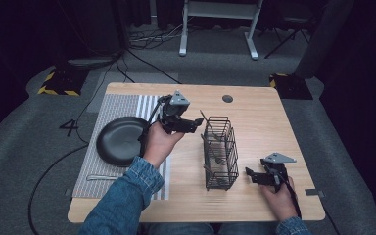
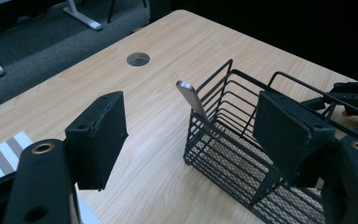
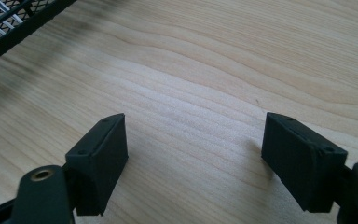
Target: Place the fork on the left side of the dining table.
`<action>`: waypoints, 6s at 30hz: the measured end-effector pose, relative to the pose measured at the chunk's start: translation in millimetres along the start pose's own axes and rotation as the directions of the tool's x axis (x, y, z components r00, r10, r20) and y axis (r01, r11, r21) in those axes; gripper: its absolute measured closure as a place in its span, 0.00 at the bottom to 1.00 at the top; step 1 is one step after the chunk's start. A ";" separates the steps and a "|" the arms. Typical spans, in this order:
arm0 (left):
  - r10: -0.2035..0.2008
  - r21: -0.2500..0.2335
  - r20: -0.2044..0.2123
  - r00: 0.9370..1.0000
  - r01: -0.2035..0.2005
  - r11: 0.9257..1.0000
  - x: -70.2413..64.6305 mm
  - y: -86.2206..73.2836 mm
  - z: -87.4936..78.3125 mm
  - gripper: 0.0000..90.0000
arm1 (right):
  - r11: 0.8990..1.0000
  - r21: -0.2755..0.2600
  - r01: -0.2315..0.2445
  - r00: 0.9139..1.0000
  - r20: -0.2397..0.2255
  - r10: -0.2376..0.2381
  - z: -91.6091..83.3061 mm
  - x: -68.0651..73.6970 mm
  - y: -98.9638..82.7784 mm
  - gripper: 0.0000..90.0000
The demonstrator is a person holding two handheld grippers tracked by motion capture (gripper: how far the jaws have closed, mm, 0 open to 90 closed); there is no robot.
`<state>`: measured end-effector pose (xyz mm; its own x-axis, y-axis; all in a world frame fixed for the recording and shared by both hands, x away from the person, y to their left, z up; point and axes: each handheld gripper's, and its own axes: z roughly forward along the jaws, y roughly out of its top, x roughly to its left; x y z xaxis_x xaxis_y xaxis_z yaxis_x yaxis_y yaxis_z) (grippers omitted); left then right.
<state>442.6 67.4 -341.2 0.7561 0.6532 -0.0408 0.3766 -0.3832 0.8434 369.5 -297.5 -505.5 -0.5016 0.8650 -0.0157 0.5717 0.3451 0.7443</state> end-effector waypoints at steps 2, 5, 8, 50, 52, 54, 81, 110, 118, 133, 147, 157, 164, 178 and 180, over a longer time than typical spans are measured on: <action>-0.003 -0.004 0.001 1.000 0.003 1.000 0.1 1.0 1.4 0.30 | 1.000 0.000 0.000 1.000 0.000 0.000 0.0 0.0 0.0 0.25; -0.019 -0.007 0.011 1.000 0.019 1.000 2.5 4.2 6.0 0.32 | 1.000 0.000 0.000 1.000 0.000 0.000 0.0 0.0 0.0 0.25; -0.037 -0.009 0.004 0.999 0.037 0.999 5.1 7.4 10.6 0.31 | 1.000 0.000 0.000 1.000 0.000 0.000 0.0 0.0 0.0 0.25; -0.122 0.051 0.099 0.988 0.117 0.992 11.4 -1.6 44.8 0.84 | 1.000 -0.003 0.006 1.000 -0.002 -0.006 -0.4 0.1 -0.4 0.26; -0.126 0.057 0.101 0.987 0.121 0.991 11.2 -1.7 44.3 0.84 | 1.000 -0.002 0.006 1.000 -0.003 -0.006 -0.4 0.1 -0.4 0.26; -0.125 0.058 0.097 0.987 0.120 0.991 11.0 -1.5 44.1 0.84 | 1.000 -0.003 0.006 1.000 -0.003 -0.006 -0.4 0.2 -0.4 0.26; -0.107 0.068 0.143 0.984 0.098 0.993 1.9 6.6 44.9 0.87 | 1.000 -0.004 0.007 1.000 -0.005 -0.007 -0.6 0.4 -0.6 0.27; -0.056 0.078 0.118 0.991 0.047 0.996 -4.6 12.0 32.9 0.88 | 1.000 -0.004 0.006 1.000 -0.005 -0.006 -0.7 0.6 -0.7 0.27; -0.028 0.070 0.119 0.993 0.019 0.997 -9.3 17.2 27.6 0.89 | 1.000 -0.004 0.007 1.000 -0.005 -0.007 -0.8 0.6 -0.7 0.27; 0.007 0.035 0.128 0.992 -0.011 0.999 -11.8 31.0 10.0 0.96 | 1.000 -0.004 0.007 1.000 -0.004 -0.007 -0.9 0.7 -0.8 0.27; 0.014 -0.038 0.161 0.987 -0.008 0.999 -12.7 52.9 -20.2 0.96 | 1.000 -0.004 0.006 1.000 -0.004 -0.006 -0.9 0.7 -0.8 0.27; 0.014 -0.075 0.150 0.989 -0.003 0.997 -5.6 67.2 -47.0 0.96 | 1.000 -0.004 0.006 1.000 -0.004 -0.006 -0.9 0.7 -0.8 0.27; -0.014 -0.098 0.116 0.993 0.025 0.995 9.0 71.4 -65.7 0.96 | 1.000 -0.004 0.005 1.000 -0.002 -0.005 -1.0 1.0 -0.9 0.27; -0.048 -0.144 0.096 0.994 0.062 0.988 39.2 74.7 -85.1 0.96 | 1.000 -0.004 0.004 1.000 -0.002 -0.004 -1.0 0.9 -0.9 0.27; -0.041 -0.145 0.088 0.995 0.053 0.988 42.4 74.4 -87.2 0.96 | 1.000 -0.004 0.004 1.000 -0.002 -0.004 -1.0 1.0 -0.9 0.27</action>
<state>456.0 123.6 -233.5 0.7841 0.6084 -0.1223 0.3349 -0.2491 0.9087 367.9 -297.3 -505.5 -0.5056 0.8626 -0.0175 0.5670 0.3475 0.7468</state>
